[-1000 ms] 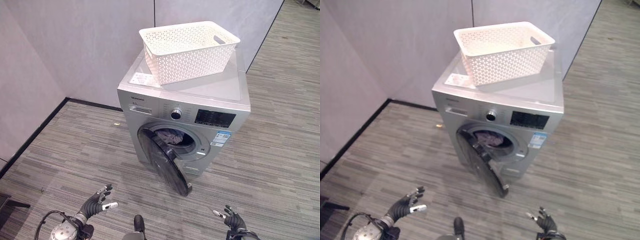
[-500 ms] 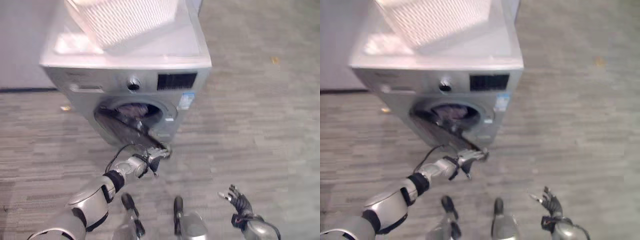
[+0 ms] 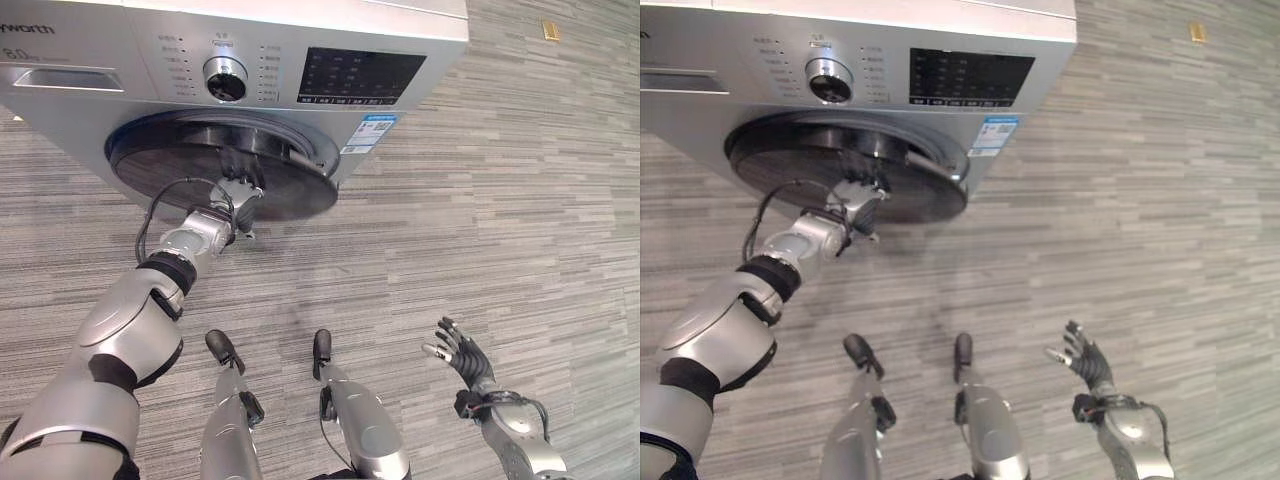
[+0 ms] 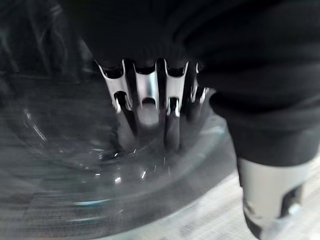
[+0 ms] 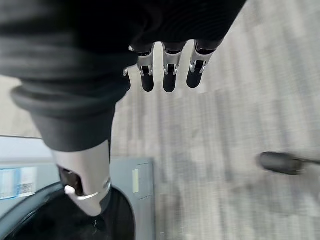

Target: Grab the laundry basket,head to the washer,open it,put in the laundry and shut it.

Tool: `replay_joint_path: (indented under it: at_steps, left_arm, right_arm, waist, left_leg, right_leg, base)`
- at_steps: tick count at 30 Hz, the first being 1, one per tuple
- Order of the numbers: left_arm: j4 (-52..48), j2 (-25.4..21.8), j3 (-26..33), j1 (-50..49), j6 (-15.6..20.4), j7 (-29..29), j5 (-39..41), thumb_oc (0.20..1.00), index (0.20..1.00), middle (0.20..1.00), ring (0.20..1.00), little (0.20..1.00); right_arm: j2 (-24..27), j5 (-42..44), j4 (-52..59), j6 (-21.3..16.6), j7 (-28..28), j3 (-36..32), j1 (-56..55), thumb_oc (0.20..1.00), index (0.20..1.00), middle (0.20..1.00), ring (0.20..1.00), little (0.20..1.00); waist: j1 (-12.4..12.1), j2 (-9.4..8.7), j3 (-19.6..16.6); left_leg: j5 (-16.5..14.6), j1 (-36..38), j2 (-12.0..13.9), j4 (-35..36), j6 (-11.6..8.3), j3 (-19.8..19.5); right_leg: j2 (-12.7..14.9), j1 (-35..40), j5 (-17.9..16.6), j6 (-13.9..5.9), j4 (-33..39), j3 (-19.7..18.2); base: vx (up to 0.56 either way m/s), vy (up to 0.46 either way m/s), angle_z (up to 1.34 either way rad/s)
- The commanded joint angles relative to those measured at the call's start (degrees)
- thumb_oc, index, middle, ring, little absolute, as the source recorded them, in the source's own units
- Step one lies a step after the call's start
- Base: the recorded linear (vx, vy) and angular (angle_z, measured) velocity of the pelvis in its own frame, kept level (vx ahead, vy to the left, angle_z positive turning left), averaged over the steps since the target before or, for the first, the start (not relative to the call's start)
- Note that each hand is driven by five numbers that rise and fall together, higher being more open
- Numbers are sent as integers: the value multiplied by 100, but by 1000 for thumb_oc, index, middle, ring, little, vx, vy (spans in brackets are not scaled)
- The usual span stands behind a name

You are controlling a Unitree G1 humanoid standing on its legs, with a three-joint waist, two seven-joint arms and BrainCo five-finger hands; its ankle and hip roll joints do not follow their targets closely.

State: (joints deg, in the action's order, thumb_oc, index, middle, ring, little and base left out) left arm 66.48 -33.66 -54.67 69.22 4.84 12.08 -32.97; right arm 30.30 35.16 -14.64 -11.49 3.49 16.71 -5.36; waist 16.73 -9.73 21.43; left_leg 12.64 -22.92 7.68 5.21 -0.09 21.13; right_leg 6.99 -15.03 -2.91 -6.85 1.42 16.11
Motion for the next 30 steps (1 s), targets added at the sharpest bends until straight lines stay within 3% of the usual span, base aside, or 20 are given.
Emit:
replay_joint_path:
  at_steps: [1, 5, 9, 12, 13, 14, 16, 18, 19, 21, 24, 25, 27, 29, 30]
  left_arm:
    - [613, -738, 217, 1440, -281, 554, 804, 1000, 1000, 1000, 1000, 1000]
    - [596, -1062, 296, 2222, -217, 681, 1706, 1000, 1000, 1000, 1000, 1000]
    - [44, -736, 1083, 1723, 292, 808, 2948, 1000, 1000, 1000, 1000, 1000]
    - [-913, -404, 2080, 324, 743, 853, 3757, 1000, 1000, 1000, 1000, 1000]
    - [-2029, 219, 3107, -1870, 1160, 569, 4751, 1000, 1000, 1000, 1000, 1000]
    - [-2046, 216, 3121, -1893, 1154, 568, 4749, 1000, 1000, 1000, 1000, 1000]
    - [-2842, 686, 3520, -3461, 1434, 259, 5208, 1000, 1000, 1000, 1000, 1000]
    - [-3106, 987, 3619, -4560, 1516, 115, 5096, 1000, 1000, 1000, 1000, 1000]
    - [-3120, 988, 3622, -4582, 1513, 117, 5091, 1000, 1000, 1000, 1000, 1000]
    - [-3222, 1046, 3833, -5872, 1479, -400, 5337, 1000, 1000, 1000, 1000, 1000]
    - [-3447, 796, 4009, -6746, 1514, -972, 5521, 1000, 1000, 1000, 1000, 1000]
    - [-3448, 795, 4010, -6747, 1514, -972, 5521, 1000, 1000, 1000, 1000, 1000]
    - [-3292, 827, 4545, -7509, 1398, -1208, 5801, 1000, 1000, 1000, 1000, 1000]
    - [-3195, 830, 4774, -7820, 1292, -1335, 5849, 1000, 1000, 1000, 1000, 1000]
    - [-3197, 830, 4776, -7822, 1292, -1336, 5849, 1000, 1000, 1000, 1000, 1000]
  right_arm:
    - [192, 80, 218, -309, 39, -397, -186, 1000, 1000, 1000, 1000, 1000]
    - [212, 71, 354, -279, 120, -746, -450, 1000, 1000, 1000, 1000, 1000]
    - [44, -104, -10, -181, 186, -732, -576, 1000, 1000, 1000, 1000, 1000]
    - [-172, -185, -386, -155, 161, -597, -581, 1000, 1000, 1000, 1000, 1000]
    - [-518, -278, -696, -102, 142, -609, -576, 1000, 1000, 1000, 1000, 1000]
    - [-509, -277, -695, -103, 142, -600, -582, 1000, 1000, 1000, 1000, 1000]
    - [-788, -385, -940, -67, 146, -697, -567, 1000, 1000, 1000, 1000, 1000]
    - [-1005, -559, -1197, 22, 76, -806, -612, 1000, 1000, 1000, 1000, 1000]
    - [-1002, -560, -1196, 20, 76, -801, -623, 1000, 1000, 1000, 1000, 1000]
    - [-1202, -591, -1628, 93, -28, -1046, -719, 1000, 1000, 1000, 1000, 1000]
    - [-1335, -563, -2179, 137, -135, -1303, -704, 1000, 1000, 1000, 1000, 1000]
    - [-1336, -563, -2179, 137, -135, -1303, -704, 1000, 1000, 1000, 1000, 1000]
    - [-1469, -576, -2825, 177, -141, -1534, -597, 1000, 1000, 1000, 1000, 1000]
    - [-1449, -759, -3233, 237, -64, -1576, -434, 1000, 1000, 1000, 1000, 1000]
    - [-1448, -759, -3235, 236, -64, -1574, -432, 1000, 1000, 1000, 1000, 1000]
  waist:
    - [204, -303, -297]
    - [337, -315, -318]
    - [266, -136, -366]
    - [84, 4, -415]
    - [-200, 193, -513]
    - [-189, 197, -526]
    - [-459, 376, -579]
    - [-623, 520, -653]
    - [-620, 517, -653]
    - [-796, 723, -759]
    - [-923, 898, -834]
    - [-923, 898, -834]
    - [-1183, 1012, -1122]
    - [-1321, 1049, -1299]
    - [-1315, 1053, -1290]
  left_leg:
    - [-589, 18, 280, -188, -343, 21]
    - [-727, -216, 178, -410, -304, 97]
    - [-867, -285, -15, -552, -242, -3]
    - [-1034, -101, -119, -650, -174, -90]
    - [-1185, 295, -258, -627, -94, -149]
    - [-1178, 293, -261, -619, -93, -149]
    - [-1257, 647, -366, -568, -27, -220]
    - [-1350, 995, -450, -512, 54, -307]
    - [-1349, 1014, -455, -502, 55, -306]
    - [-1449, 1550, -621, -429, 243, -585]
    - [-1522, 1963, -757, -391, 433, -866]
    - [-1522, 1964, -757, -390, 433, -865]
    - [-1574, 2196, -772, -304, 423, -988]
    - [-1464, 2232, -703, -206, 377, -1011]
    - [-1463, 2244, -699, -202, 376, -1016]
  right_leg:
    - [288, -533, -226, -334, -178, -221]
    - [357, -640, -396, -415, -26, -310]
    - [516, -593, -358, -445, -38, -241]
    - [641, -378, -220, -419, -130, -178]
    - [788, -118, -59, -378, -412, -152]
    - [789, -120, -63, -377, -407, -151]
    - [907, 113, 44, -345, -668, -131]
    - [998, 304, 112, -303, -969, -157]
    - [1003, 316, 118, -306, -974, -158]
    - [1097, 522, 100, -255, -1777, -260]
    - [966, 483, 16, -219, -2707, -644]
    - [966, 483, 17, -219, -2707, -645]
    - [869, 838, 74, -232, -2116, -501]
    - [759, 1030, -64, -248, -1216, -399]
    - [753, 1052, -72, -247, -1198, -390]
  base:
    - [-18, 56, -11]
    - [12, 75, -31]
    - [46, 54, 2]
    - [107, 88, 7]
    - [158, 134, 8]
    - [196, 165, 8]
    - [150, 139, 19]
    - [157, 138, 43]
    - [187, 147, 47]
    - [214, 149, 45]
    - [119, 96, 65]
    - [118, 24, 78]
    - [139, -66, 36]
    - [47, -119, -14]
    - [60, -170, -24]
